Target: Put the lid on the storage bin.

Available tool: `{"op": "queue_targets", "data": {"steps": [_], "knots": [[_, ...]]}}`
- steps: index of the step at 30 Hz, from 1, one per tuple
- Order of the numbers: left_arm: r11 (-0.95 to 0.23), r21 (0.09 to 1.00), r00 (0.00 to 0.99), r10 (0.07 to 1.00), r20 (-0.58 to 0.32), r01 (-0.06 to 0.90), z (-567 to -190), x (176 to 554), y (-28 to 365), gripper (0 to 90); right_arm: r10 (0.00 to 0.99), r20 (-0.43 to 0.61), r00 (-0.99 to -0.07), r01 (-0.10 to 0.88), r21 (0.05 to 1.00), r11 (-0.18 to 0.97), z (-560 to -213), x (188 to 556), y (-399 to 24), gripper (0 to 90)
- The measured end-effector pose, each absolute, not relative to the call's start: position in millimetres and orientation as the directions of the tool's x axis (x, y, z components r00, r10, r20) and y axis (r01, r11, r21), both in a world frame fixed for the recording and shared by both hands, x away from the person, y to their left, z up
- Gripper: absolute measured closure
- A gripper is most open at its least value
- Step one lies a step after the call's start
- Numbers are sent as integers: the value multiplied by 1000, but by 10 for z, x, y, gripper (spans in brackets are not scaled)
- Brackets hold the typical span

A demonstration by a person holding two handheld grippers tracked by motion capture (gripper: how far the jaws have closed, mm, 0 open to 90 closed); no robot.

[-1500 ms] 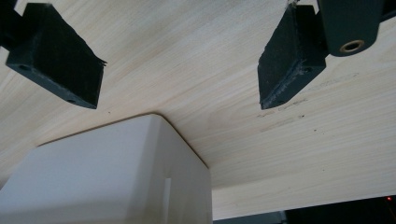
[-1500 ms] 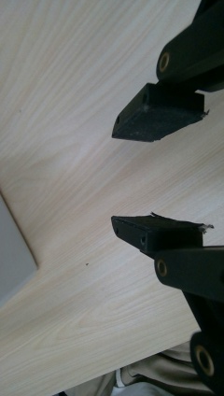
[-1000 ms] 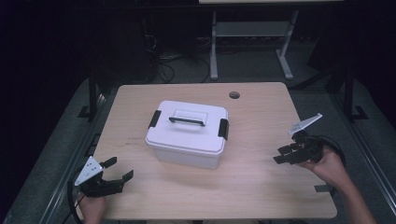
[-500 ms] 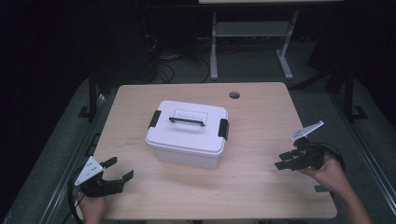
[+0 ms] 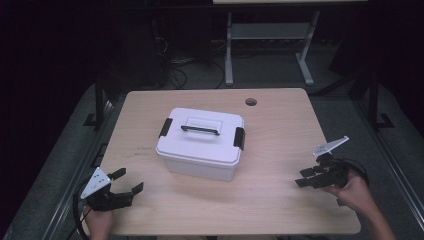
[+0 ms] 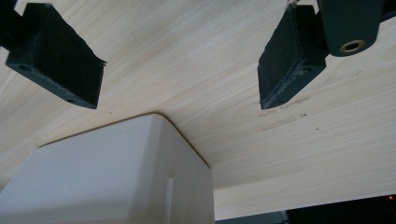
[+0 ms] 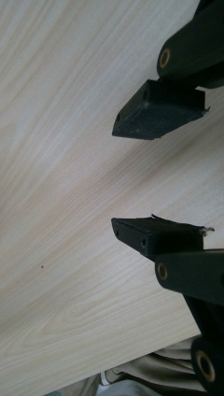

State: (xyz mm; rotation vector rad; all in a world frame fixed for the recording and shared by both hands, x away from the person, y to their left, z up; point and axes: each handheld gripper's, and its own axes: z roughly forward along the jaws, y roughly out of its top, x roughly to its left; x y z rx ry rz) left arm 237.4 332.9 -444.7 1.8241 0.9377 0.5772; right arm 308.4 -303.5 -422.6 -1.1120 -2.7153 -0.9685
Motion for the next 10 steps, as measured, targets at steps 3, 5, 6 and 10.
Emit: {"op": "queue_targets", "data": {"steps": [3, 5, 6, 10], "knots": [[-237, 907, 592, 806, -17, 349, -4448, 2377, 3328, 136, 615, 274, -739, 649, 533, 543, -4257, 3057, -3044, 476], [-234, 908, 591, 806, -19, 348, -4449, 2376, 3327, 137, 615, 276, -739, 650, 532, 542, -4279, 3039, -3046, 475], [-235, 907, 591, 807, -19, 349, -4449, 2376, 3328, 136, 615, 277, -738, 651, 532, 542, -4287, 3031, -3048, 474], [-238, 907, 591, 807, -15, 347, -4445, 2375, 3329, 136, 614, 279, -738, 652, 529, 543, -4304, 3011, -3054, 470]]}}
